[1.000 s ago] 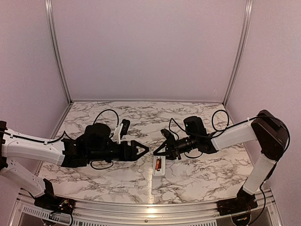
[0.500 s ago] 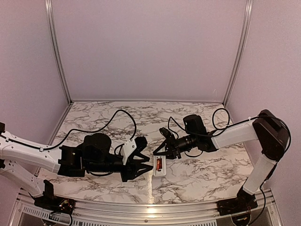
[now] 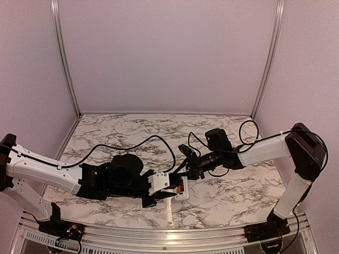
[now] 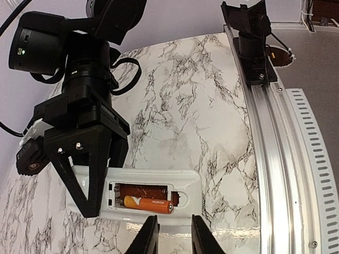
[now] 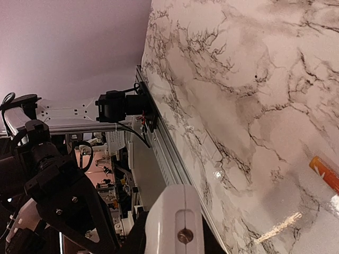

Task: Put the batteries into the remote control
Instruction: Load the battery into the battery compartment.

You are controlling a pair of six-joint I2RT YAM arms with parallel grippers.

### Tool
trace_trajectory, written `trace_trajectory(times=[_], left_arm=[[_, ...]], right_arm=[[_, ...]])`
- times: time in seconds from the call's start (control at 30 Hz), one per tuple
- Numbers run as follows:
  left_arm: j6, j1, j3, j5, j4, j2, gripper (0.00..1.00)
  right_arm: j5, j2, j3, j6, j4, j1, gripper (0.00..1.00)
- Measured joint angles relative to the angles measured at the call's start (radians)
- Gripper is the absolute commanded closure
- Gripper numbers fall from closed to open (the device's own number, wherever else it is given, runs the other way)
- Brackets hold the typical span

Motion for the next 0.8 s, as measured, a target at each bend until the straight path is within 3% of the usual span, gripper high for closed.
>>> trace_trajectory(times=[0.8], left_arm=[[0.085,-0.007,0.092,0.0,-0.035,0.114,0.84]], right_arm=[[-0.017,0.0,0.006,-0.014,-0.015,0.005,1.0]])
